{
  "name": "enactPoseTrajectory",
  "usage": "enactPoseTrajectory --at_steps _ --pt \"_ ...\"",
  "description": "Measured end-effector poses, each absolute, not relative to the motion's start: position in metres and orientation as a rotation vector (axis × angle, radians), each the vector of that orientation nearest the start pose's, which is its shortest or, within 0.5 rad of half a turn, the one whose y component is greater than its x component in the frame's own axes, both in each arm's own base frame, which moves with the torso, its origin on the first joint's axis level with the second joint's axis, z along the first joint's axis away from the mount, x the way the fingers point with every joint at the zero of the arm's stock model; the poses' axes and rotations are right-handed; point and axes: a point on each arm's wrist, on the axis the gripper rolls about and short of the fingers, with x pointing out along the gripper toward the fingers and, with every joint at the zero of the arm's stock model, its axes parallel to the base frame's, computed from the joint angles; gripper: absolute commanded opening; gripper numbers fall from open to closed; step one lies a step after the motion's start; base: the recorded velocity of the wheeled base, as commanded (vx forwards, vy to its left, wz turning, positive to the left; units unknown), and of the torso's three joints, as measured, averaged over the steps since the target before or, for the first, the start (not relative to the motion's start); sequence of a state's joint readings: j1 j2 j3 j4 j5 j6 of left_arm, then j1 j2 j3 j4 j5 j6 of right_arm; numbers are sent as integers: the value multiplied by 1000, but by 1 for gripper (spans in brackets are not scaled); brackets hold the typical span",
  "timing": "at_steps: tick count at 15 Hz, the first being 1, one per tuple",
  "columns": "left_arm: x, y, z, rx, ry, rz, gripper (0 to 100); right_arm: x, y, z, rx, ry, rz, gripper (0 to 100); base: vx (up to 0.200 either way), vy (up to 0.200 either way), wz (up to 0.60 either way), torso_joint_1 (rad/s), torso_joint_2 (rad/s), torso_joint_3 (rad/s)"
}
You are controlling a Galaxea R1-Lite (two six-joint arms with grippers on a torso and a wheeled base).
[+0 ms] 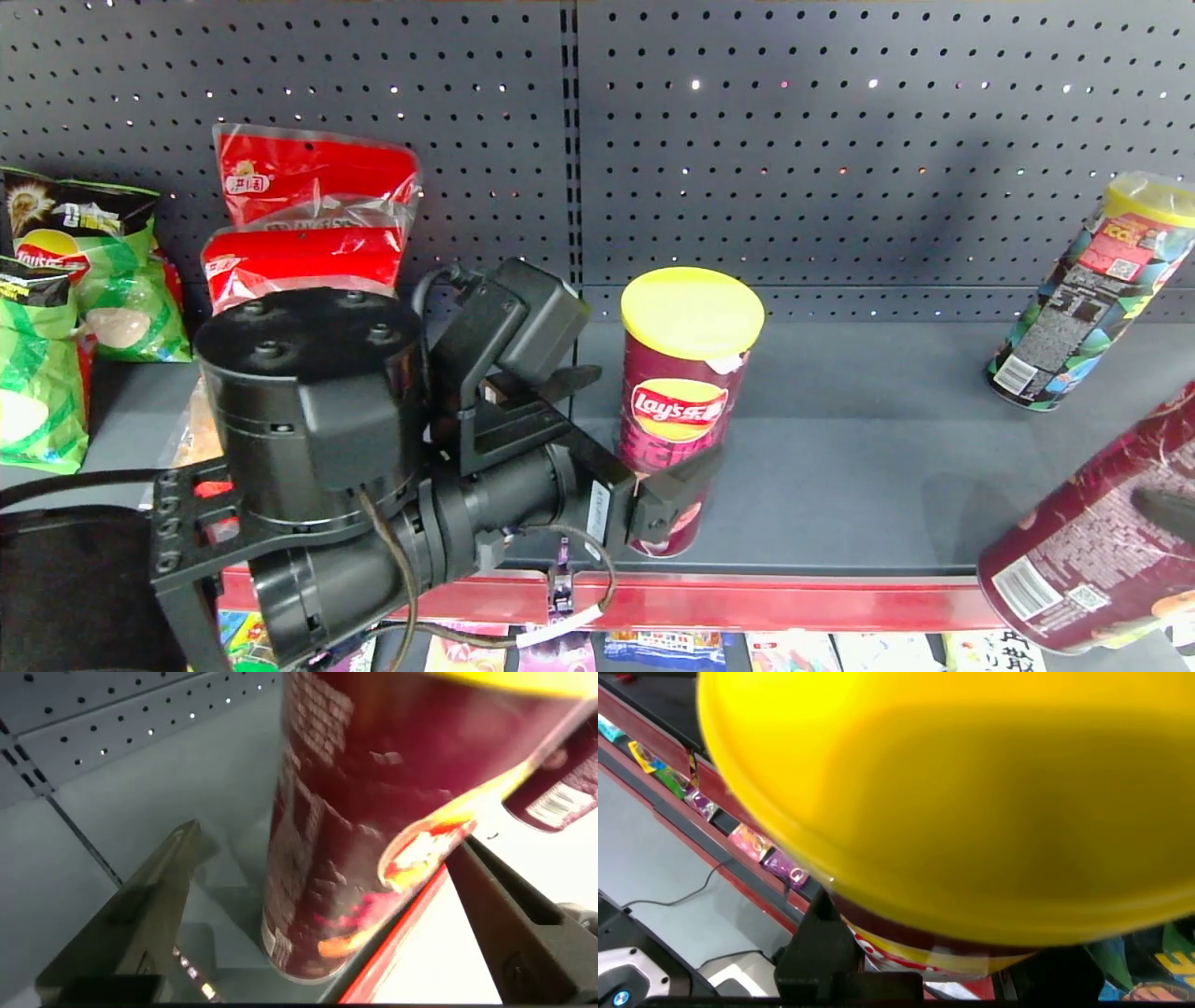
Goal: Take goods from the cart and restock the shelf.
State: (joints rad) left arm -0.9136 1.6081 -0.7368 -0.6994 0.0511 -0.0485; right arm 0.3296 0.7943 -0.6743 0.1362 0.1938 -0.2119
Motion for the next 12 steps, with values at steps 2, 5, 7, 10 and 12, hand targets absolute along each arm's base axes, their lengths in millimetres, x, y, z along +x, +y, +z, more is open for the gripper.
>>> enactPoseTrajectory --at_steps 2,5,7,10,12 --pt "169 -216 197 36 178 -855 100 75 30 249 -226 210 553 0 0 0 0 0 0 0" --pt "162 -205 198 35 176 -850 100 89 38 257 -233 224 579 0 0 0 0 0 0 0" --pt "159 -198 199 32 173 -840 100 99 45 262 -240 234 607 0 0 0 0 0 0 0" --pt "157 -192 202 25 161 -832 100 114 54 269 -245 244 628 0 0 0 0 0 0 0" --pt "156 -190 203 20 156 -829 100 124 59 273 -247 254 635 0 0 0 0 0 0 0"
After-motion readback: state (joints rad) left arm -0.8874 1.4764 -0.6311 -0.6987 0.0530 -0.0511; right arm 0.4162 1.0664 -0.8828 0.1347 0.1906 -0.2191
